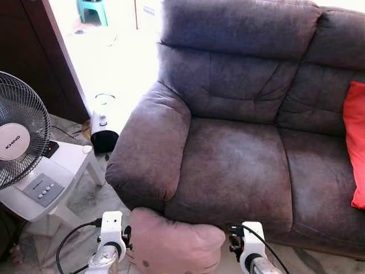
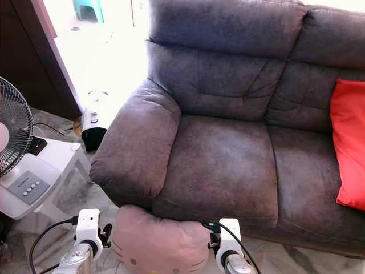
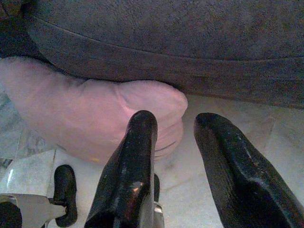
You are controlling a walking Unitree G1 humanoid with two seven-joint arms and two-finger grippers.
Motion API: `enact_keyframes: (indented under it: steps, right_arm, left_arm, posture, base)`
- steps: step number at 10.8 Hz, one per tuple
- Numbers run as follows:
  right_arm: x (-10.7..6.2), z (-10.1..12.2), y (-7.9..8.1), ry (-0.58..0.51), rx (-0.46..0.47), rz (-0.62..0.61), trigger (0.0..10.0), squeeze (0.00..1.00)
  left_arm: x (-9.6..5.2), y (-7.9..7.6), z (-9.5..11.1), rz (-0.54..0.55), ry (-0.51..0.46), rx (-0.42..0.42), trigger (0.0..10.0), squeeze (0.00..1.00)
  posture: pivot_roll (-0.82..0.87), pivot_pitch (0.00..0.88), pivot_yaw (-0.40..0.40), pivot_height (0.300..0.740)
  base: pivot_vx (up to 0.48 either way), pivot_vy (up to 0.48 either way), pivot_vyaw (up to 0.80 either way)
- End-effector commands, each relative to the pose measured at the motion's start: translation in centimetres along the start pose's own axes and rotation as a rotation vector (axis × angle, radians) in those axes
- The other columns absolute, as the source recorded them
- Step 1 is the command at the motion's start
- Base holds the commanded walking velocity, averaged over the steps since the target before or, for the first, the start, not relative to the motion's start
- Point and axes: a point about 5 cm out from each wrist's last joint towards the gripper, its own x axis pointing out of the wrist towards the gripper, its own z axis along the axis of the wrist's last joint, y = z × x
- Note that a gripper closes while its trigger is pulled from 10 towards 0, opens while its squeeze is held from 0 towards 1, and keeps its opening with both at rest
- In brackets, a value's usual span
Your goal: Move the pillow to the sofa from floor
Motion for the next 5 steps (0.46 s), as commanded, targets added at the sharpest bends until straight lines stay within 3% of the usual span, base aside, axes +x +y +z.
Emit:
enact_keyframes:
  steps: [1, 5]
  right_arm:
    - [-0.09, -0.37, -0.15, 0.018, 0.000, -0.004, 10.0, 0.00]
    - [-0.12, -0.42, -0.28, 0.022, -0.006, -0.006, 10.0, 0.00]
  left_arm:
    - [-0.24, 0.09, -0.72, 0.008, 0.019, -0.014, 10.0, 0.00]
    - [-0.38, 0.15, -1.20, 0.008, 0.041, -0.009, 10.0, 0.00]
  posture:
    - [0.09, 0.091, -0.082, 0.740]
    - [0.09, 0.102, -0.085, 0.740]
  base:
    - [0.000, 0.000, 0.00]
    - [0.000, 0.000, 0.00]
